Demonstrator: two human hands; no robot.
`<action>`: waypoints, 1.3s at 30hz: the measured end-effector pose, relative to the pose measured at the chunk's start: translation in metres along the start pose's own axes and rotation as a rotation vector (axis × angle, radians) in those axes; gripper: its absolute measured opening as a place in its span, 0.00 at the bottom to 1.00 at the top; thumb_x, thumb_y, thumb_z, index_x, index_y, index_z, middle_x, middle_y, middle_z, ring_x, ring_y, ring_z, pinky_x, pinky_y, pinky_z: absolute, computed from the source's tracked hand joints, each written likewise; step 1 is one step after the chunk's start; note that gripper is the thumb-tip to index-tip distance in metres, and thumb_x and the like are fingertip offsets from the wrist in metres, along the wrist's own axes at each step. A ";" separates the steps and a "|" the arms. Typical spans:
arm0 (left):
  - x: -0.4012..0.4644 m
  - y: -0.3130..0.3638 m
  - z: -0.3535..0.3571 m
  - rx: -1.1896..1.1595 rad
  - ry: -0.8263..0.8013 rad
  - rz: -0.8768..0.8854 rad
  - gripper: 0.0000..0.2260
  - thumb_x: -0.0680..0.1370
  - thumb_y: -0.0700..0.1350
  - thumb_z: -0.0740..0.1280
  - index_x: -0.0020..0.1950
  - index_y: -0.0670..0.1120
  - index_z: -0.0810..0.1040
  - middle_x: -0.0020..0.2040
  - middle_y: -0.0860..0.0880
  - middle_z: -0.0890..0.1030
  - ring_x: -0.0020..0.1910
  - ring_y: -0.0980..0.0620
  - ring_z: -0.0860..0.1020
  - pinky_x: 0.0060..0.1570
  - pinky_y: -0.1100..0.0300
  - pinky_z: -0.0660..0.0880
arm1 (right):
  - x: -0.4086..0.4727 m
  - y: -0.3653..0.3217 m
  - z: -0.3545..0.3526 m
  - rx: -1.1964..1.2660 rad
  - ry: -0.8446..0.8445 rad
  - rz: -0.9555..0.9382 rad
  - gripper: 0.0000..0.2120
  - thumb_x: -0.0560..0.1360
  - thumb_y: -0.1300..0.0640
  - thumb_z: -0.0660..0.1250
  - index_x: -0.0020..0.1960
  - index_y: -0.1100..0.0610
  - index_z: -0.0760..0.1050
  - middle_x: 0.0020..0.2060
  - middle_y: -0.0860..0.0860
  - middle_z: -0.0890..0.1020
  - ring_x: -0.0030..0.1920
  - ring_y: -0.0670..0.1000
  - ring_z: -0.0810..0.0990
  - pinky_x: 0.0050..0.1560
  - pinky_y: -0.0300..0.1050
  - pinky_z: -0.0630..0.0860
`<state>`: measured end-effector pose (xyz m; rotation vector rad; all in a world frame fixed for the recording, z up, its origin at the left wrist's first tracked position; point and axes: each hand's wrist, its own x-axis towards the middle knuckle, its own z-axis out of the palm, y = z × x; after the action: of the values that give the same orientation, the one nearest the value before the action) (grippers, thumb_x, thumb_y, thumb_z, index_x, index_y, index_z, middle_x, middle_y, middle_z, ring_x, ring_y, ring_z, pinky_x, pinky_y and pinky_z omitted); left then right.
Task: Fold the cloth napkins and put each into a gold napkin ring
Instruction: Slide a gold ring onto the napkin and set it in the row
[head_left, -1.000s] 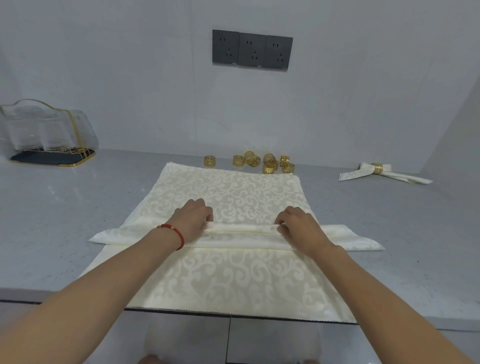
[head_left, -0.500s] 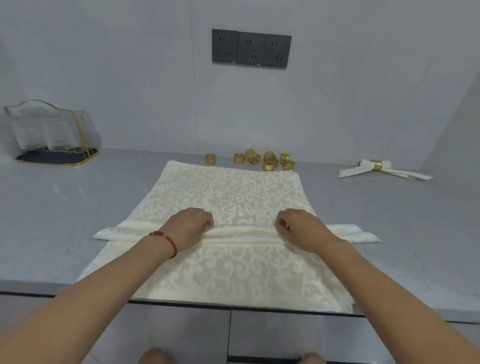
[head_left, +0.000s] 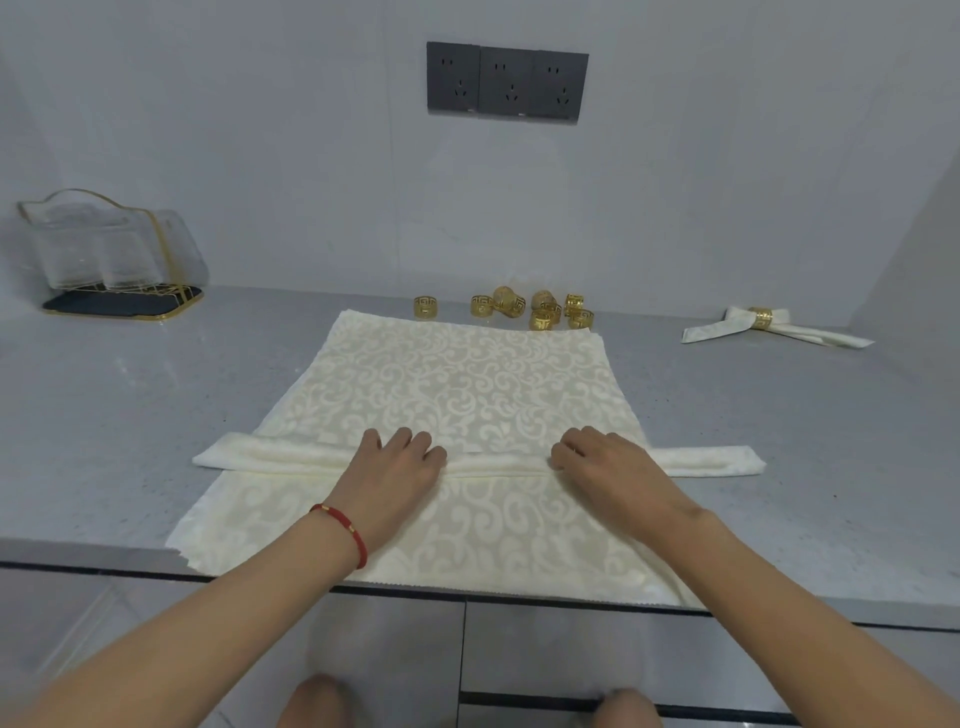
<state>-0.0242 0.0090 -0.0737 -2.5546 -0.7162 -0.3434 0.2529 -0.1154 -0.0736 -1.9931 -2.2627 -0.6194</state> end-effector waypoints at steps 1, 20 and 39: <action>-0.004 0.002 0.001 -0.042 -0.029 -0.039 0.23 0.56 0.28 0.61 0.46 0.46 0.79 0.38 0.49 0.74 0.35 0.47 0.73 0.32 0.55 0.65 | -0.003 -0.001 -0.001 -0.003 -0.016 0.010 0.12 0.71 0.68 0.70 0.48 0.53 0.75 0.42 0.47 0.75 0.37 0.50 0.71 0.35 0.47 0.73; 0.010 0.004 -0.013 -0.345 -0.094 -0.374 0.12 0.82 0.56 0.57 0.46 0.55 0.77 0.33 0.53 0.73 0.42 0.49 0.79 0.42 0.54 0.65 | 0.068 -0.058 0.022 0.336 -0.330 0.369 0.43 0.76 0.23 0.38 0.84 0.46 0.44 0.83 0.54 0.43 0.82 0.57 0.36 0.78 0.66 0.36; 0.089 0.014 -0.047 -0.158 -0.856 -0.186 0.23 0.75 0.36 0.66 0.69 0.40 0.65 0.49 0.42 0.80 0.41 0.44 0.81 0.38 0.54 0.79 | 0.071 -0.061 0.029 0.285 -0.261 0.384 0.58 0.61 0.18 0.28 0.84 0.49 0.42 0.83 0.57 0.45 0.82 0.58 0.38 0.77 0.70 0.37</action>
<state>0.0527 0.0130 -0.0065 -2.7463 -1.2574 0.7173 0.1889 -0.0444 -0.0938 -2.3668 -1.8623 -0.0030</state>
